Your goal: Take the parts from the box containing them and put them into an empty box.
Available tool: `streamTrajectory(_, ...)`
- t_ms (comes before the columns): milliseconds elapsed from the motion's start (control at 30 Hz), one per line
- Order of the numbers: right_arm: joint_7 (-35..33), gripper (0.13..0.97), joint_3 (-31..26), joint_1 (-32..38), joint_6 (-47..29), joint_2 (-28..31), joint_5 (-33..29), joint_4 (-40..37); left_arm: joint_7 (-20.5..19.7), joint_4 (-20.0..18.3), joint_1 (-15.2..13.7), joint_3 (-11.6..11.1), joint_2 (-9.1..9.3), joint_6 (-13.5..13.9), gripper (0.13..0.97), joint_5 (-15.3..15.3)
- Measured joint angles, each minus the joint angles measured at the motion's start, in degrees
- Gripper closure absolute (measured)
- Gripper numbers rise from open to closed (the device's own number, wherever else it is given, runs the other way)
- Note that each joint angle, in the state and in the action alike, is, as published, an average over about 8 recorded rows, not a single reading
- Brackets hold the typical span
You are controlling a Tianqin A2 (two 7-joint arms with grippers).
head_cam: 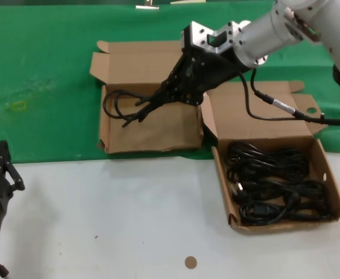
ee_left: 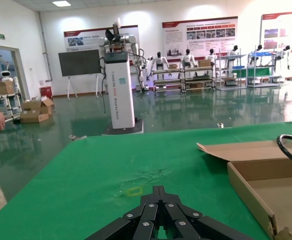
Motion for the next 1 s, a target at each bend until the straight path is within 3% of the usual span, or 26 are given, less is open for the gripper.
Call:
streamTrajectory(167,-5.08,0.933,1.05,3.0,3.12,-3.26,0.52,-10.13,0.0,0.0,0.0,0.0,0.0,0.0,0.953,0.0)
streamTrajectory(333,-7.54,0.933,1.82,4.28,5.65,-4.72,0.72,-15.36,0.0,0.0,0.0,0.0,0.0,0.0,0.953,0.0)
streamTrajectory(733,-9.11,0.916,3.15,4.72,9.32,-5.61,0.88,-18.26,0.0,0.0,0.0,0.0,0.0,0.0,0.953,0.0)
streamTrajectory(1000,-9.51,0.829,3.83,4.68,10.29,-5.72,0.97,-18.47,0.0,0.0,0.0,0.0,0.0,0.0,0.953,0.0)
